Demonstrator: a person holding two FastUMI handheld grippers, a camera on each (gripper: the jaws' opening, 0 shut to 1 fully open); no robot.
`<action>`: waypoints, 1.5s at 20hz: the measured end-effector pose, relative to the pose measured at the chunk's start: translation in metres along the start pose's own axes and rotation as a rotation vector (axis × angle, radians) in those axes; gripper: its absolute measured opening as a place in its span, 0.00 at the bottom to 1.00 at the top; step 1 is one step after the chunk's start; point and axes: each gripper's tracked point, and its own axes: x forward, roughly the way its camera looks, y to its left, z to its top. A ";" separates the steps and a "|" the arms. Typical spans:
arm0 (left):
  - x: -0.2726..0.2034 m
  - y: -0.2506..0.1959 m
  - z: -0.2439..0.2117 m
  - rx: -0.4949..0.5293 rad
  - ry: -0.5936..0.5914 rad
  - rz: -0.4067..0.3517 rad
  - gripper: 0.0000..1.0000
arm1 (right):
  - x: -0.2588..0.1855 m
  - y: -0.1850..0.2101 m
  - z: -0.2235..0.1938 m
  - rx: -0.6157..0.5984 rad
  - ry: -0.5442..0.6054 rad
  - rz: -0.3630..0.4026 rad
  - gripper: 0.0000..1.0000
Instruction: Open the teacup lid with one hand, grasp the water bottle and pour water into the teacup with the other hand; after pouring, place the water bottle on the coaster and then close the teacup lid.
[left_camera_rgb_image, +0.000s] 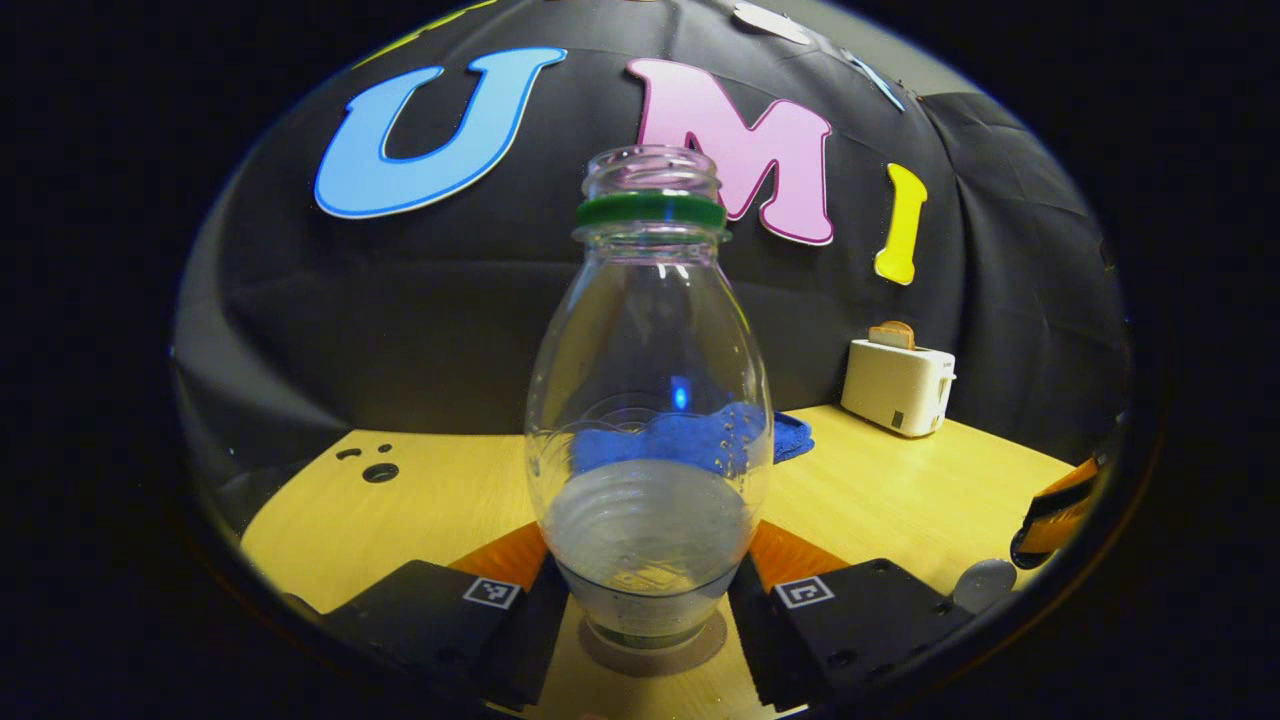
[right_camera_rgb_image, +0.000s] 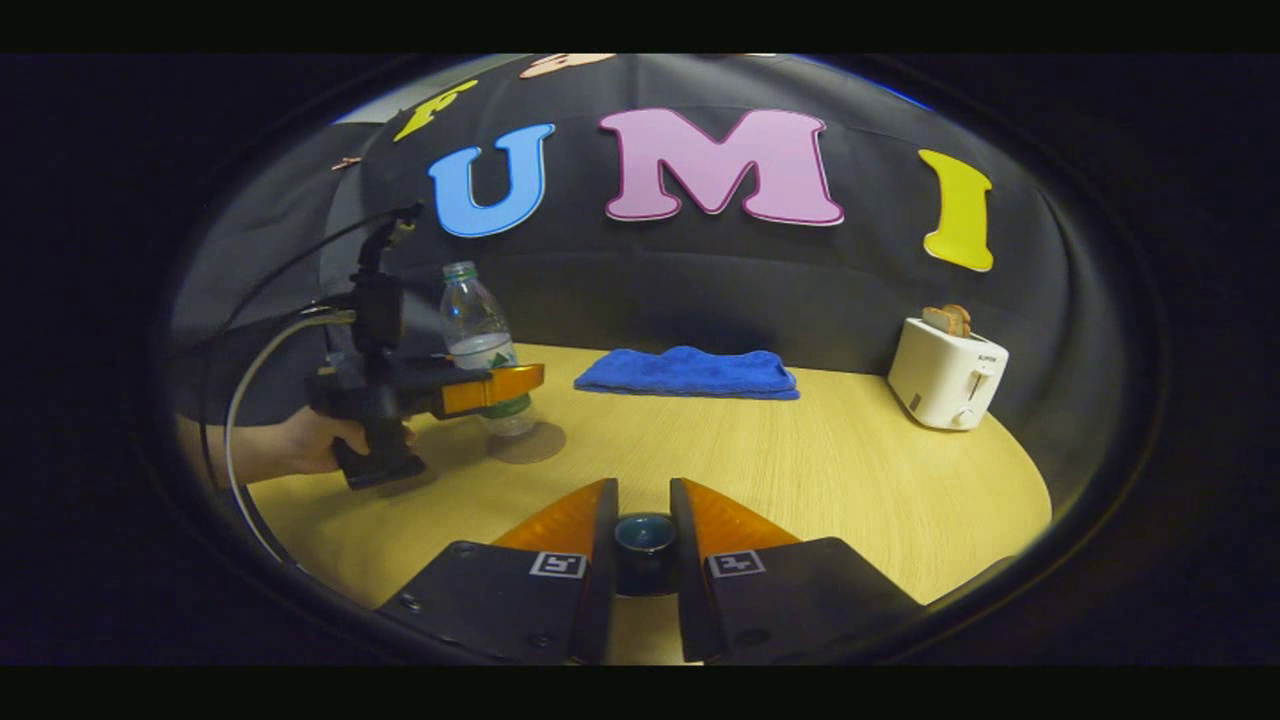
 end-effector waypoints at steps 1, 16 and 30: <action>0.002 -0.002 -0.001 -0.003 -0.003 -0.009 0.77 | 0.000 0.001 0.000 -0.001 0.001 -0.001 0.29; -0.024 -0.005 -0.028 -0.027 0.132 0.019 0.99 | -0.003 0.000 0.002 0.012 -0.003 -0.001 0.29; -0.087 -0.001 -0.021 -0.040 0.126 0.122 0.96 | 0.021 0.010 -0.033 -0.017 -0.069 -0.008 0.30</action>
